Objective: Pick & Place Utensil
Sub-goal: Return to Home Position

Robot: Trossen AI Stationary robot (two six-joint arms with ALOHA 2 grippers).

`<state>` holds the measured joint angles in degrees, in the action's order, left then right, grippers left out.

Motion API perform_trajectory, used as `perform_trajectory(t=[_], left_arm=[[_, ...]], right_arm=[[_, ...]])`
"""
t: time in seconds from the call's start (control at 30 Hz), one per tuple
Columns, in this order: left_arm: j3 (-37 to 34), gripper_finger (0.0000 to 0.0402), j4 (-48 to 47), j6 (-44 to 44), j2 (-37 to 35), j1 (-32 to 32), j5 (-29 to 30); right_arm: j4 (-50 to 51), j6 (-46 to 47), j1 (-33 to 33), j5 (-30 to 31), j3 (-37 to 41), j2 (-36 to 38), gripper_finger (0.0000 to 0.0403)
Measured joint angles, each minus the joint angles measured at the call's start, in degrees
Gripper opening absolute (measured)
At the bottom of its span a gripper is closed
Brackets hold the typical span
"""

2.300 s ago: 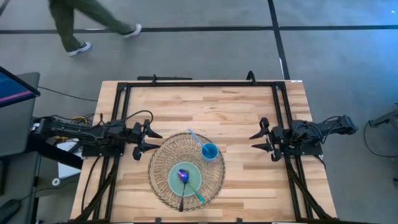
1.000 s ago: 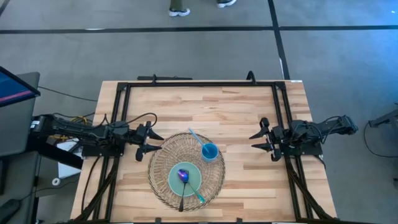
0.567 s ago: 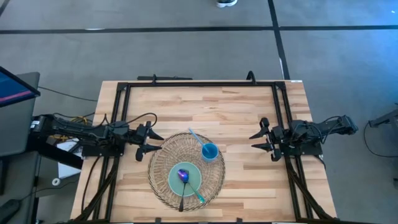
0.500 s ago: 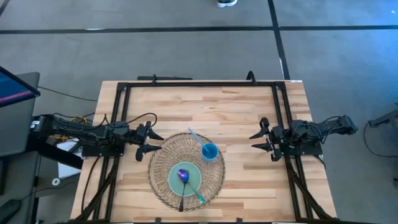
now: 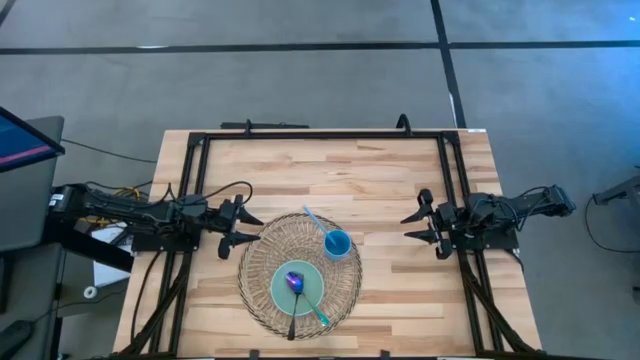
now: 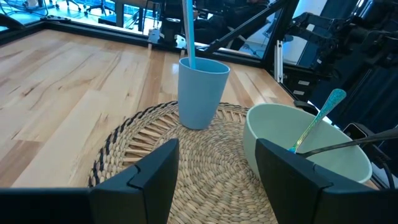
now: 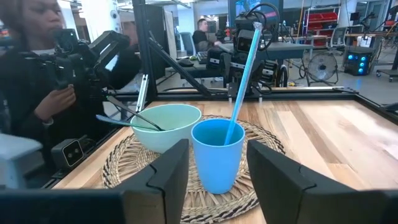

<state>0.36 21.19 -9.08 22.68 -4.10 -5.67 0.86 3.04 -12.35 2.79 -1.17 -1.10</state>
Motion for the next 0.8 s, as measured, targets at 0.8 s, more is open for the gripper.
perform_trajectory(t=[0.8], left_arm=[[0.0,0.0214,-12.6,4.57,-12.47,-0.09,-2.12]], right_arm=[[0.0,-0.01,-0.01,0.0,0.0,-0.02,0.0157]])
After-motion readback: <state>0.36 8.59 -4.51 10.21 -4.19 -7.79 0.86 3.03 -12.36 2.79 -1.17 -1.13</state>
